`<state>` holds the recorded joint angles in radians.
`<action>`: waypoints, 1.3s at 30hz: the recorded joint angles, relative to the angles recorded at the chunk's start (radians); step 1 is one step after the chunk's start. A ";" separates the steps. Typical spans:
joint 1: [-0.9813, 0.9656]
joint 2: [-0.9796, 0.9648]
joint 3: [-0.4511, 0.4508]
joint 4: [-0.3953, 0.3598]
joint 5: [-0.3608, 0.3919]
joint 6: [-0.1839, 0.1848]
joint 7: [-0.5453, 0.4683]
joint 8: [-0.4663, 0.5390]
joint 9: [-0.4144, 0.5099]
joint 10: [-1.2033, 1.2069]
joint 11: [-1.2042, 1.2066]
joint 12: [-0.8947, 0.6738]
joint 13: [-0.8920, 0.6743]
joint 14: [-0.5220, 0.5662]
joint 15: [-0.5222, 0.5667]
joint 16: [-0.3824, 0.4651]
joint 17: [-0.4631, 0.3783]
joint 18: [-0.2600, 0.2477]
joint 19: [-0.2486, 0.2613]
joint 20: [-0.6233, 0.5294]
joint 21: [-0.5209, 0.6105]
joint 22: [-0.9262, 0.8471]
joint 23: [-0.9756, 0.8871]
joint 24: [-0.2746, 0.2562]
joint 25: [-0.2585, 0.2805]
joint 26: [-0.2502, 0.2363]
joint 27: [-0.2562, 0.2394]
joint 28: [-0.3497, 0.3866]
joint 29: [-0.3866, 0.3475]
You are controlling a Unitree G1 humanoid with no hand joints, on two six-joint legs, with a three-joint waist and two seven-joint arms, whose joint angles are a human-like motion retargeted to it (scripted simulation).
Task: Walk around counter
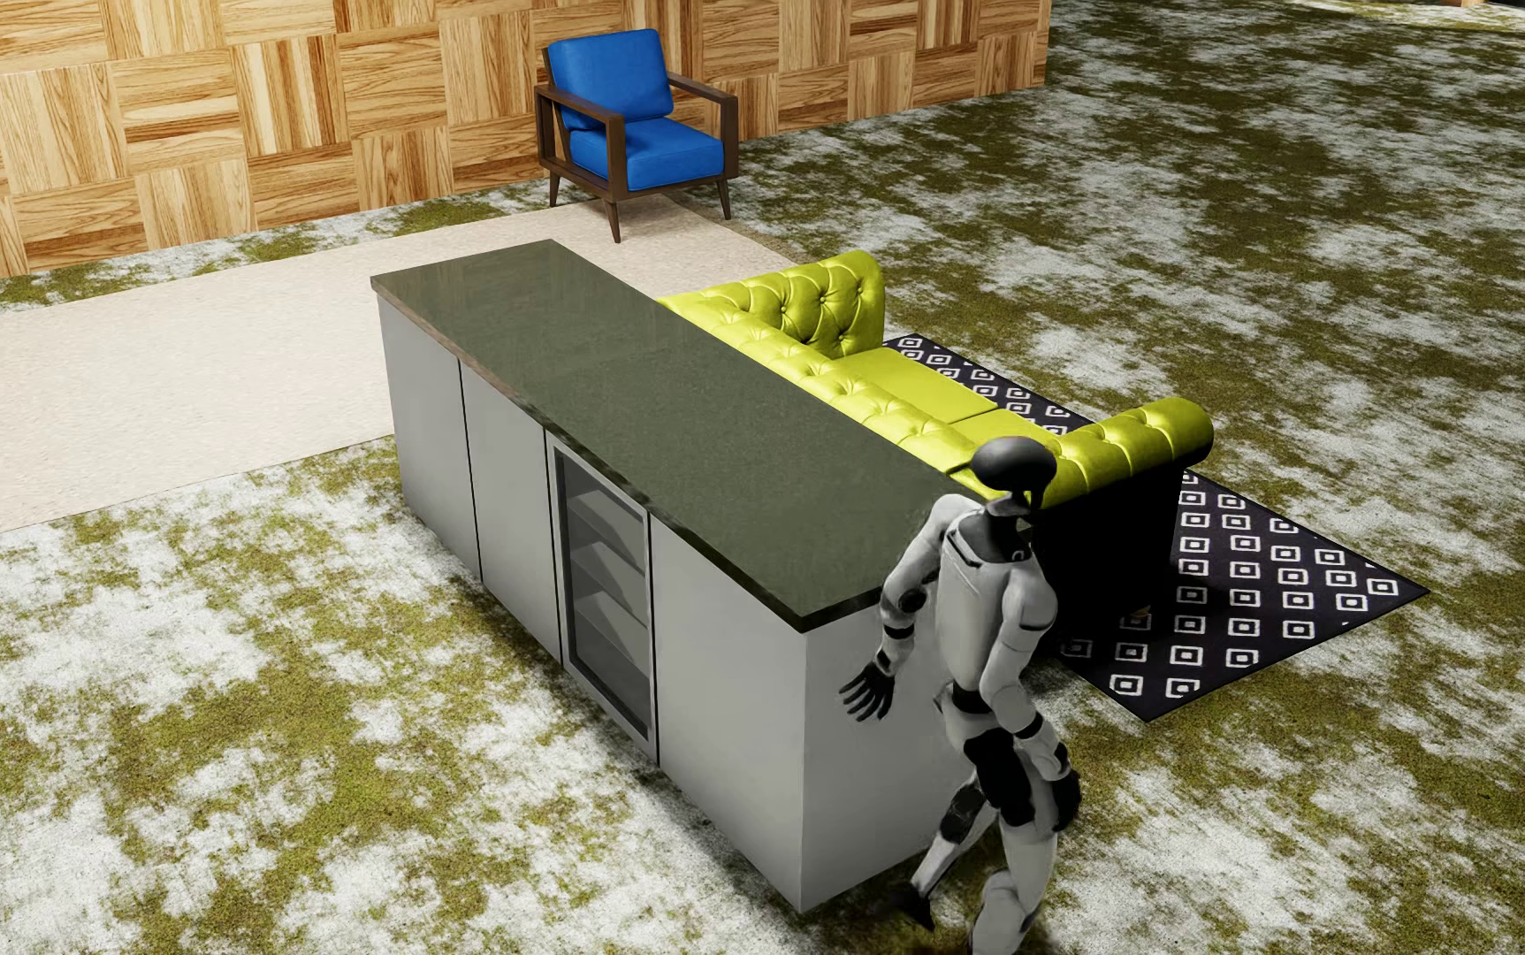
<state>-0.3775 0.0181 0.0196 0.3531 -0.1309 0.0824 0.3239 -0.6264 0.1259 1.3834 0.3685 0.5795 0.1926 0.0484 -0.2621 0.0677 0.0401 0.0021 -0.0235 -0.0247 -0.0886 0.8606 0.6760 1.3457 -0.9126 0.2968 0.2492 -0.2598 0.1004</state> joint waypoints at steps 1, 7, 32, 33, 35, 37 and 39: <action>-0.040 0.004 0.019 0.085 -0.002 0.017 0.041 0.053 0.009 -0.047 0.003 0.050 -0.006 0.001 -0.009 -0.028 0.002 0.018 0.025 0.008 -0.004 -0.008 -0.010 0.023 0.003 -0.032 -0.001 -0.034 -0.007; -0.120 0.040 0.072 0.054 -0.040 0.030 -0.009 0.282 0.054 -1.132 -0.076 0.061 -0.011 0.093 -0.033 -0.139 -0.032 -0.048 0.186 0.118 0.019 -0.166 -0.015 0.057 0.013 -0.124 0.004 -0.054 0.005; 0.116 -0.354 0.021 -0.357 0.094 -0.181 -0.238 0.392 0.072 -0.954 0.023 -0.735 0.012 -0.110 0.155 0.077 -0.151 0.039 0.036 0.145 0.076 -0.627 -0.368 -0.467 0.052 -0.148 -0.006 0.390 -0.044; 0.136 -0.363 0.019 -0.371 0.097 -0.178 -0.247 0.410 0.071 -0.960 -0.030 -0.698 0.021 -0.116 0.166 0.081 -0.147 0.039 0.048 0.157 0.081 -0.542 -0.400 -0.473 0.057 -0.084 -0.013 0.370 -0.042; 0.185 -0.354 0.021 -0.400 0.084 -0.172 -0.252 0.377 0.065 -0.967 -0.110 -0.633 0.031 -0.121 0.189 0.091 -0.139 0.040 0.068 0.163 0.092 -0.288 -0.419 -0.434 0.069 0.076 -0.033 0.293 -0.033; 0.209 -0.321 0.023 -0.432 0.065 -0.166 -0.261 0.380 0.057 -0.894 -0.086 -0.570 0.037 -0.151 0.248 0.120 -0.133 0.038 -0.045 0.063 0.116 0.012 -0.371 -0.253 0.045 0.192 -0.018 0.096 -0.010; 0.154 -0.305 0.025 -0.427 0.040 -0.144 -0.270 0.357 0.057 -0.653 0.040 -0.466 0.021 -0.134 0.155 0.184 -0.100 0.002 -0.052 -0.172 0.122 0.121 -0.271 0.071 0.037 0.077 -0.003 -0.116 -0.003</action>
<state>-0.2230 -0.2864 0.0449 -0.0742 -0.0913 -0.0614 0.0542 -0.2693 0.1831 0.7301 0.4084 0.1134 0.2132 -0.0859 -0.1069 0.2514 -0.0598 0.0038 -0.0759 -0.1962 0.0337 0.9821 0.4054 1.4170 -0.8761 0.3742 0.2459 -0.3755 0.0972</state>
